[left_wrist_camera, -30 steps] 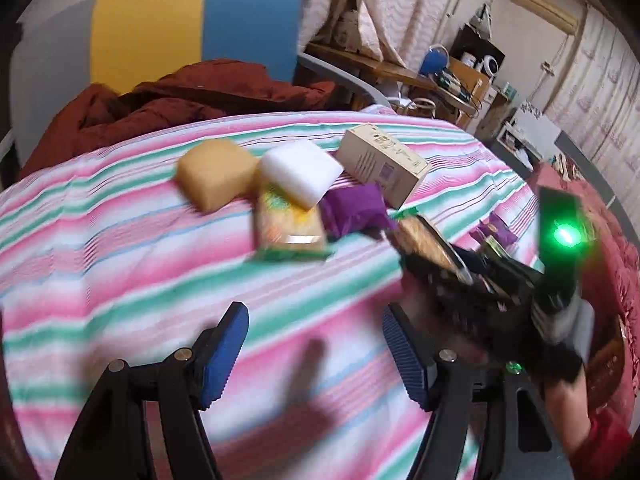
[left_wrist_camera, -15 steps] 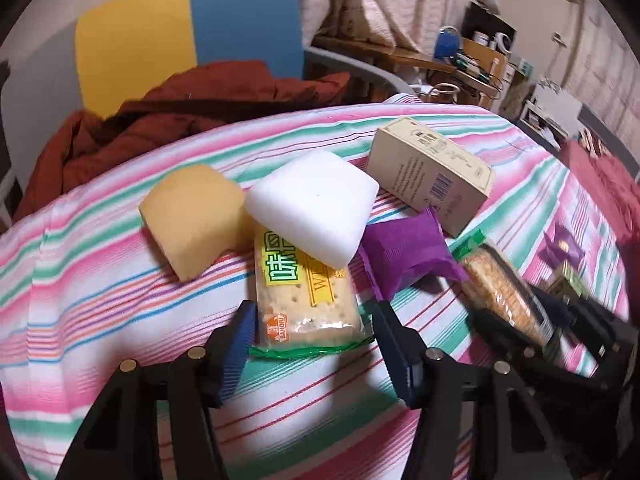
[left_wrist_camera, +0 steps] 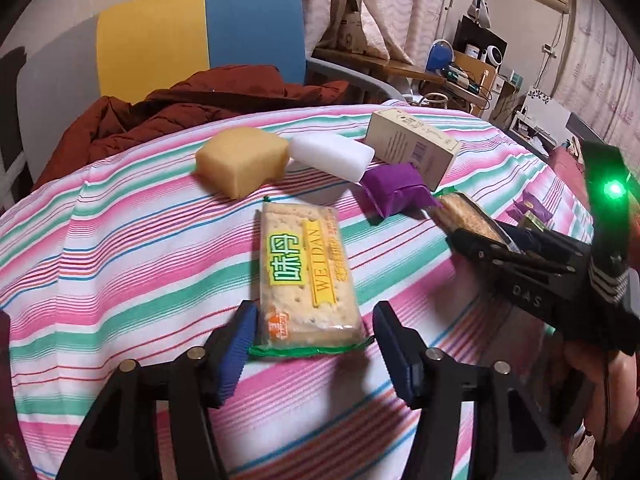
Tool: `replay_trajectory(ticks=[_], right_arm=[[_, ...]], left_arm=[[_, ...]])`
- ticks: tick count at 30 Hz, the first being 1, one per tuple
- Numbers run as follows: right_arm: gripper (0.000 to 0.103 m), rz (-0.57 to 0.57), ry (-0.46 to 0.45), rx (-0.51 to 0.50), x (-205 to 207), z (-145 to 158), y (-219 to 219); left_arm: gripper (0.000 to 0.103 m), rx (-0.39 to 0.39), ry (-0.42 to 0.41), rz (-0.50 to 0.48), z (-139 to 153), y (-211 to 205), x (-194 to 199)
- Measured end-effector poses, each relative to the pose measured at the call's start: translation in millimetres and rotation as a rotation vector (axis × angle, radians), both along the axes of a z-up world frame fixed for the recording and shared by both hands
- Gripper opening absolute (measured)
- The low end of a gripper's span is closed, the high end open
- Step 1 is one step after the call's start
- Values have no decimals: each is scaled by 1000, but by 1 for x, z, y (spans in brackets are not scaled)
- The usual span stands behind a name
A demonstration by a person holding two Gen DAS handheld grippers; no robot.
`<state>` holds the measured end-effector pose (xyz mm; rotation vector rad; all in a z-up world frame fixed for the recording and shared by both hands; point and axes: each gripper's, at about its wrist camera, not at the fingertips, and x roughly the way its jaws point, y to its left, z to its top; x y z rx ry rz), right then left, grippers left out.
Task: Organize objects
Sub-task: 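Grasp a cracker pack with the right tool while the left tool grasps another cracker pack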
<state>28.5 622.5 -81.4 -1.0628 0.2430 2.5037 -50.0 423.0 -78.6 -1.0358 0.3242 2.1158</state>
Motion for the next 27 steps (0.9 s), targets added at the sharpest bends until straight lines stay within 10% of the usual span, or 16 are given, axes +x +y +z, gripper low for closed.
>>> replay_trajectory(ticks=[10, 27], right_arm=[[48, -4, -8, 17, -1, -1, -2], [47, -11, 21, 202, 4, 12, -30]], left_arm=[[62, -35, -6, 60, -5, 21, -31], [47, -2, 141, -31, 3, -19, 26]])
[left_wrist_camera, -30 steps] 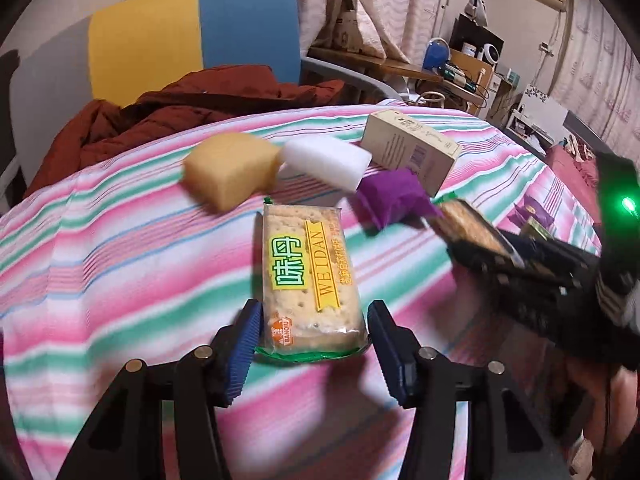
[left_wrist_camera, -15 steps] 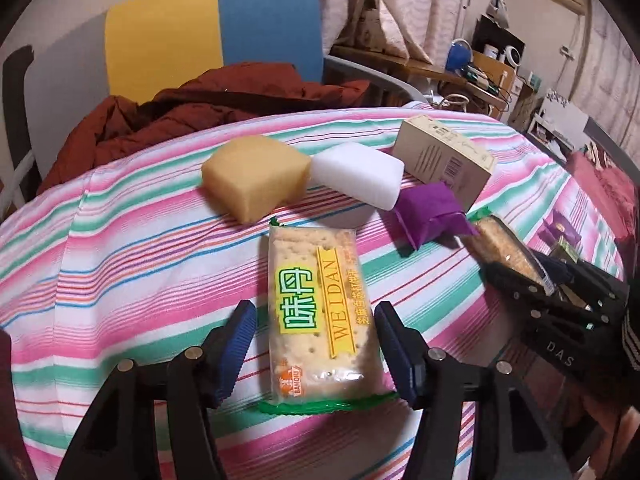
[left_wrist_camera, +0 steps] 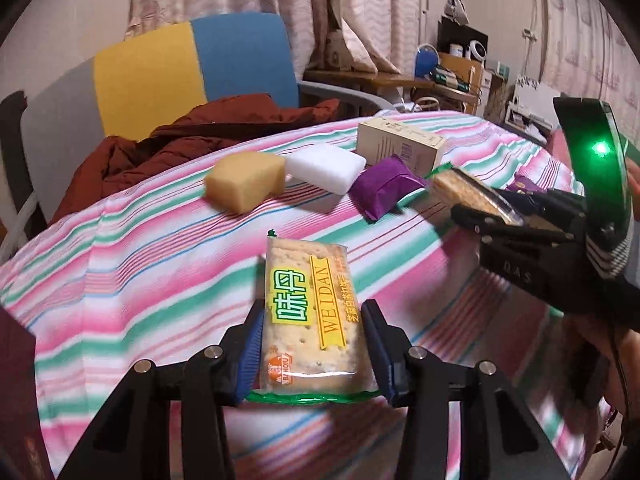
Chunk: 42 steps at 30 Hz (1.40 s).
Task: Organize objects
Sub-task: 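Grasp a cracker pack with the right tool while the left tool grasps another cracker pack, then carry both cracker packs to the gold tray and open both tools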
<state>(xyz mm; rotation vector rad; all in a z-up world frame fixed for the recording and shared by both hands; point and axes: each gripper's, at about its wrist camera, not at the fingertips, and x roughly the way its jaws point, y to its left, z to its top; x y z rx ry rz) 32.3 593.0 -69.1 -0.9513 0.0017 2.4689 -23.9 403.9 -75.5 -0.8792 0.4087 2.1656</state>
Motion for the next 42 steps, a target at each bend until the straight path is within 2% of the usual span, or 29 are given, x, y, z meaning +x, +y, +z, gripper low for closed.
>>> replay_trajectory(ticks=[7, 13, 16, 21, 26, 28, 37, 42], right_arm=[[47, 69, 53, 178, 11, 15, -40], [47, 205, 12, 288, 19, 16, -88], [47, 272, -8, 305, 26, 15, -110], [46, 326, -3, 197, 42, 18, -137], [47, 322, 49, -37, 52, 23, -158], [47, 348, 67, -86, 52, 27, -174], [47, 528, 116, -235, 21, 60, -259], [47, 618, 69, -347, -15, 70, -304]], left_arm=[[47, 81, -45, 59, 2, -46, 7], [47, 129, -32, 20, 8, -69, 33], [47, 144, -39, 8, 11, -82, 45], [47, 164, -48, 20, 15, -112, 60], [47, 197, -29, 20, 29, -146, 71], [47, 222, -25, 37, 37, -161, 72], [47, 325, -40, 202, 71, -247, 49], [47, 348, -48, 315, 81, -299, 26]])
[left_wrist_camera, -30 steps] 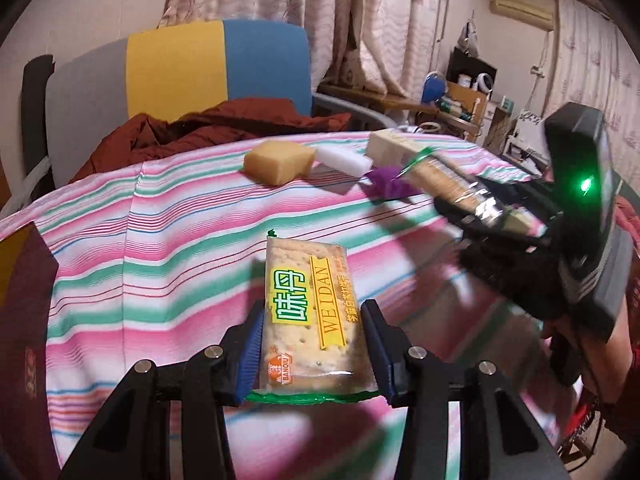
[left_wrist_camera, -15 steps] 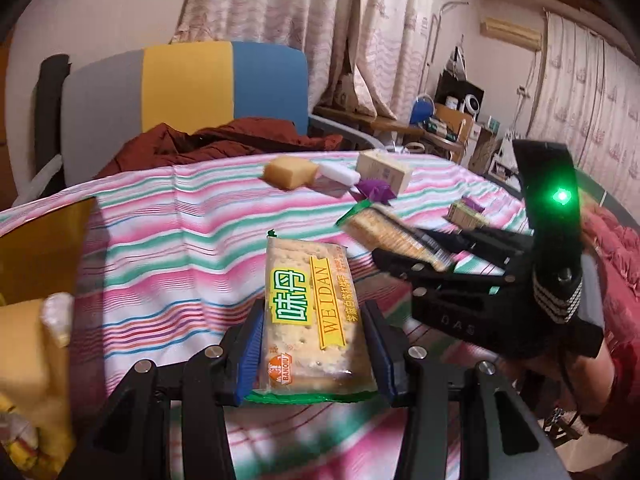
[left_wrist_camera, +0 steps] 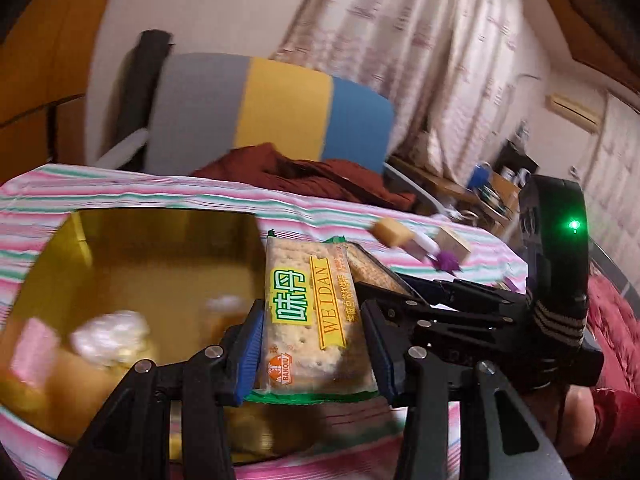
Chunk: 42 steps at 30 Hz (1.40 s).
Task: Organize objects
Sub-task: 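Carry both cracker packs to the gold tray and open both tools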
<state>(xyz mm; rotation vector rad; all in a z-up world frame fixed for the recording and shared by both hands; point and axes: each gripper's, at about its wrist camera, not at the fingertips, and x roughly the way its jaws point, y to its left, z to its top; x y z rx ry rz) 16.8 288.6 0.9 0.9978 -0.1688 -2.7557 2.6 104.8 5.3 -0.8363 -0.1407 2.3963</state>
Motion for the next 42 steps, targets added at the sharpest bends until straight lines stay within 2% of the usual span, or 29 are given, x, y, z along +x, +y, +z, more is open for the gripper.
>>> replay_trajectory(ticks=[6, 9, 18, 21, 24, 26, 28, 35, 39, 42], right_arm=[[47, 107, -108, -53, -51, 7, -50], [47, 143, -150, -15, -76, 4, -74], [47, 141, -326, -96, -145, -16, -115], [47, 129, -366, -149, -158, -21, -124], [51, 132, -357, -192, -170, -20, -138], [65, 152, -358, -268, -178, -21, -145], [73, 145, -360, -266, -179, -20, -150], [73, 176, -312, -269, -150, -7, -142], [77, 183, -258, -258, -127, 8, -130], [83, 169, -204, -210, -108, 19, -121]], left_arm=[[47, -20, -49, 77, -1, -51, -37], [47, -30, -104, 117, -9, -74, -59], [47, -87, -202, 212, -39, -125, -112], [47, -31, -205, 247, -40, -140, -111], [50, 8, -168, 303, -34, -152, -100], [55, 17, -155, 347, -30, -157, -95], [55, 37, -152, 366, -28, -161, -89], [59, 99, -132, 446, -21, -171, -70], [59, 109, -131, 445, -20, -162, -62], [59, 91, -117, 419, -16, -147, -52]])
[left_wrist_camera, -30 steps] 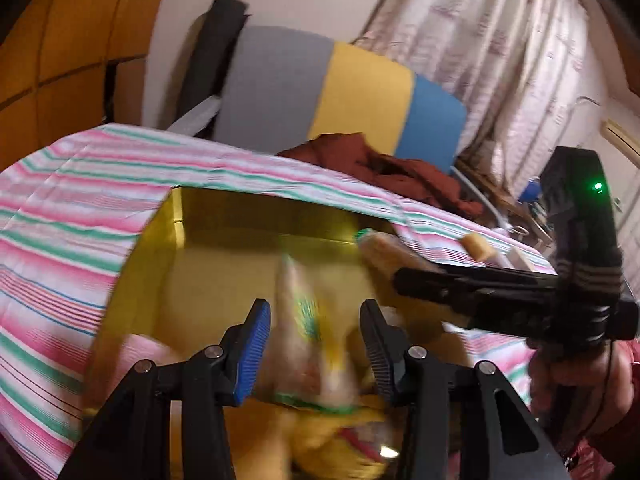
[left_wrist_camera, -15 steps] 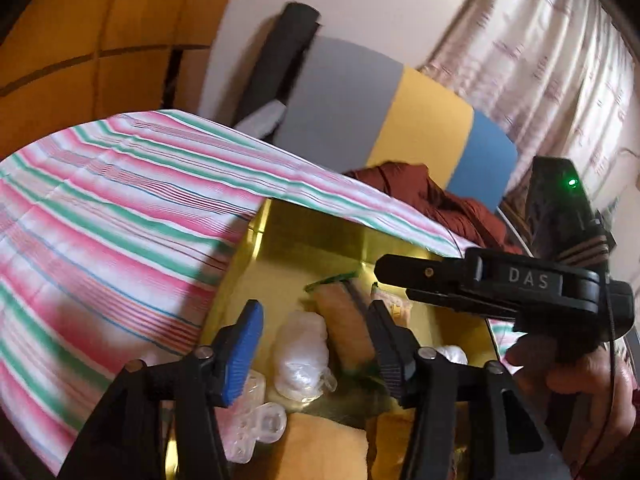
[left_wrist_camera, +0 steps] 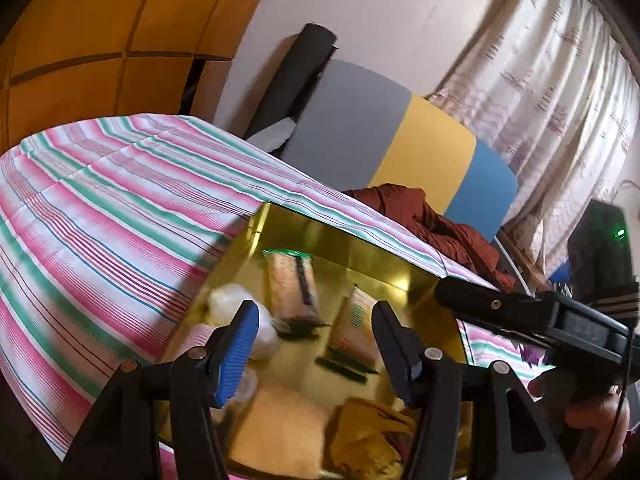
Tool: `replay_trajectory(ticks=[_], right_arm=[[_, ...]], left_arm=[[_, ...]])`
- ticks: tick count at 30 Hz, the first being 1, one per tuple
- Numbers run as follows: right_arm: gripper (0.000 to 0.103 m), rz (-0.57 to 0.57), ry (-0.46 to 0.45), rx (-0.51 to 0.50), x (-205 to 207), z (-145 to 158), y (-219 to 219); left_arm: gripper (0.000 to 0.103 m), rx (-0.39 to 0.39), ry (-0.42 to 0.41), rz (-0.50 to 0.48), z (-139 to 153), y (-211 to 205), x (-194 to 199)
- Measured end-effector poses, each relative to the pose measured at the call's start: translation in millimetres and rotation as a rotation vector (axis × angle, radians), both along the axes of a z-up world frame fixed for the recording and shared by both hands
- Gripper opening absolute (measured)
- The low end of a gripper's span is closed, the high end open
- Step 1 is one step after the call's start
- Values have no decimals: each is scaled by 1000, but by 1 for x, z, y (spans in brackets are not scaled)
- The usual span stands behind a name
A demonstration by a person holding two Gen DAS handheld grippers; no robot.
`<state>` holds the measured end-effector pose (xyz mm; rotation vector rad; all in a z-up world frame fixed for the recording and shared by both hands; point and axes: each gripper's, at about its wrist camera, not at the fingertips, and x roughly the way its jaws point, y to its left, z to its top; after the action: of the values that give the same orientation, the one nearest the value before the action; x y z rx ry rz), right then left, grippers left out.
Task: Organize objects
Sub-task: 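Carry both cracker packs to the gold tray and open both tools, then move both tools from the gold tray back to the remaining items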
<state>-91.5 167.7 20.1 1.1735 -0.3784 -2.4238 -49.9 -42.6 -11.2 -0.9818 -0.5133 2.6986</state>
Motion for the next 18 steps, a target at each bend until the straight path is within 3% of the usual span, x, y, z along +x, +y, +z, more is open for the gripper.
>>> replay_trajectory(ticks=[7, 18], right_arm=[[103, -67, 139, 137, 47, 21, 30], [103, -288, 176, 270, 91, 12, 115]], left_arm=[[60, -57, 42, -91, 11, 42, 24], [60, -114, 62, -305, 19, 117, 56]])
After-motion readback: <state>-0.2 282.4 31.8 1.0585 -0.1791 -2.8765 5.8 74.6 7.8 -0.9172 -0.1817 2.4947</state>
